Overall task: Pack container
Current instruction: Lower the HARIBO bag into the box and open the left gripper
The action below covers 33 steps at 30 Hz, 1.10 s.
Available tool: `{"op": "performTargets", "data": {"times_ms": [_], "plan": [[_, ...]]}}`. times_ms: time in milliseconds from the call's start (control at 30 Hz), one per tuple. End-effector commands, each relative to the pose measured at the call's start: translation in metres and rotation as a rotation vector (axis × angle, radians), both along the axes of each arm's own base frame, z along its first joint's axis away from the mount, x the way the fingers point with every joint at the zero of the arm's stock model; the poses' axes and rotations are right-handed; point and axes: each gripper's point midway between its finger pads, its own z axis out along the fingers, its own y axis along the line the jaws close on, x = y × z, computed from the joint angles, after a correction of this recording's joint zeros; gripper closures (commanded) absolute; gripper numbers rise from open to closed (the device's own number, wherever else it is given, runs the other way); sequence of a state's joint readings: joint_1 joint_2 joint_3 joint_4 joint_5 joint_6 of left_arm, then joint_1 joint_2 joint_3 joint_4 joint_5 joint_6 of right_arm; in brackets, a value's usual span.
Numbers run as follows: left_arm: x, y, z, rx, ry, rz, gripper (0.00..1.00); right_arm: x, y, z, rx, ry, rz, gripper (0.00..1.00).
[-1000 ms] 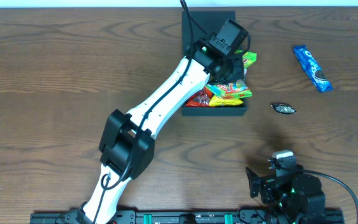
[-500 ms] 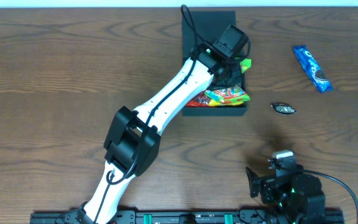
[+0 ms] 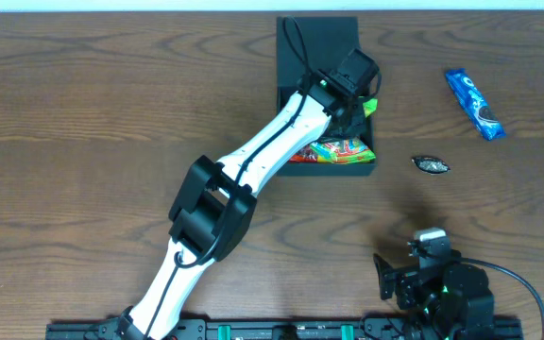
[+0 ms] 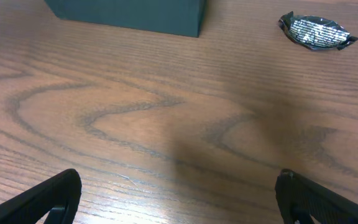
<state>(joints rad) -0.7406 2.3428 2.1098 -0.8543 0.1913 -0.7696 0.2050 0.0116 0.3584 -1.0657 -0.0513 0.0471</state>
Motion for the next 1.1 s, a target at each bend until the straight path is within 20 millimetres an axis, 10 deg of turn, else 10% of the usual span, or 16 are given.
{"op": "performTargets", "data": {"times_ms": [0,167,200,567,867,1067], "plan": [[0.002,0.004,-0.010,0.034,-0.006,-0.003,0.94,-0.001,-0.002,-0.001,-0.010,0.000,-0.002,0.01],[0.003,0.006,-0.012,0.054,-0.022,-0.032,0.93,-0.001,-0.002,-0.001,-0.010,0.000,-0.002,0.01],[0.003,0.006,-0.012,0.055,-0.024,-0.039,0.79,-0.001,-0.002,-0.001,-0.010,0.000,-0.002,0.01],[0.004,0.005,-0.006,0.046,-0.030,-0.042,0.53,-0.001,-0.002,-0.001,-0.010,0.000,-0.002,0.01],[0.008,-0.001,0.046,0.002,-0.100,-0.097,0.14,-0.001,-0.002,-0.001,-0.010,0.000,-0.002,0.01],[0.017,-0.010,0.077,-0.047,-0.168,-0.117,0.06,-0.001,-0.002,-0.001,-0.010,0.000,-0.002,0.01]]}}
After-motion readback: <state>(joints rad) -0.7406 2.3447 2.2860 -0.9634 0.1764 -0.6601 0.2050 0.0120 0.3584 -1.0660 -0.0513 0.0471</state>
